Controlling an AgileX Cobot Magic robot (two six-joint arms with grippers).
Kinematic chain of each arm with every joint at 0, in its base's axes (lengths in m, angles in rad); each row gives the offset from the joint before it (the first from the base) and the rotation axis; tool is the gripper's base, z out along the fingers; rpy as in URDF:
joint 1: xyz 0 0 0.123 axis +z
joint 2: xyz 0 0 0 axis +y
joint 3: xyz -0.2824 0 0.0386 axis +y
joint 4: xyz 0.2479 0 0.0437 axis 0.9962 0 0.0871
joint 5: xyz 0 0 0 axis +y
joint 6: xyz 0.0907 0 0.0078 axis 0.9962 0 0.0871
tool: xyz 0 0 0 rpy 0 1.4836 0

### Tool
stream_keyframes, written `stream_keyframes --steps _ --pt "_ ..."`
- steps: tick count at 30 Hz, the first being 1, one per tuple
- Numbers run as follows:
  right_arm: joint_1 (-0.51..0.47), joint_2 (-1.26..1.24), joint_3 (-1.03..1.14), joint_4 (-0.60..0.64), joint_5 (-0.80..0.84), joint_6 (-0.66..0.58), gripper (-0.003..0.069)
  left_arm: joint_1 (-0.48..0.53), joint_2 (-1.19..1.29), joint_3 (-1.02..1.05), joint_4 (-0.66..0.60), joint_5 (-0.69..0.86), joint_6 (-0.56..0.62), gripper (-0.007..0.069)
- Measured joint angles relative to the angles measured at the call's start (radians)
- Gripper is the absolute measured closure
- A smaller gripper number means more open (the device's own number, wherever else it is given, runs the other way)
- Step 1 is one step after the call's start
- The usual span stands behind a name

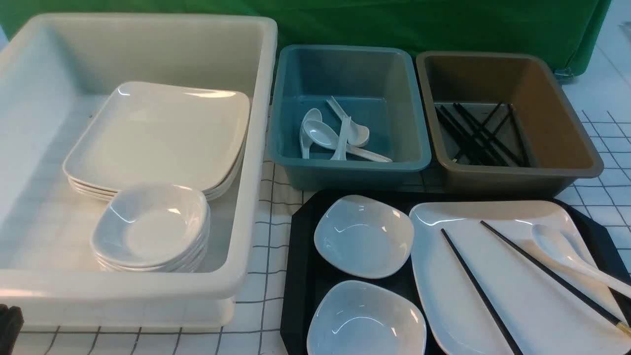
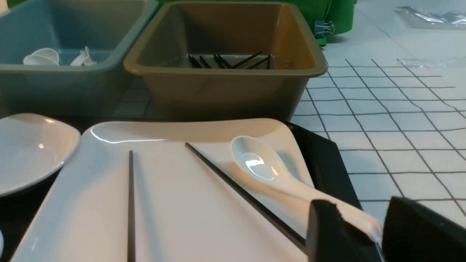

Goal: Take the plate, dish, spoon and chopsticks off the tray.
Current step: Use the right arm to grab a soup spoon from the plate

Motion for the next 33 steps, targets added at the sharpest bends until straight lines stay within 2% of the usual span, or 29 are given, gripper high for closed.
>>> stream_keyframes --steps 7,12,15,18,23,25,30,33 --pt "0.000 0.000 0.000 0.000 0.000 0.000 0.0412 0.000 0.000 0.000 0.001 0.000 0.000 0.0603" --pt "0.000 0.000 0.000 0.000 0.000 0.000 0.0412 0.000 0.000 0.000 0.134 -0.006 0.000 0.0603" --pt "0.000 0.000 0.000 0.000 0.000 0.000 0.0412 0.000 0.000 0.000 0.153 -0.042 0.000 0.0603" --pt "0.000 0.000 0.000 0.000 0.001 0.000 0.0412 0.000 0.000 0.000 0.112 -0.095 -0.001 0.0603" --pt "0.000 0.000 0.000 0.000 0.001 0.000 0.0412 0.000 0.000 0.000 -0.200 -0.246 -0.085 0.0603" --pt "0.000 0.000 0.000 0.000 0.001 0.000 0.0412 0.000 0.000 0.000 -0.269 -0.278 -0.101 0.0603" --pt "0.000 0.000 0.000 0.000 0.001 0.000 0.0412 0.000 0.000 0.000 -0.310 -0.310 -0.112 0.0603" --pt "0.000 0.000 0.000 -0.012 -0.008 -0.020 0.0412 0.000 0.000 0.000 -0.318 -0.311 -0.169 0.0603"
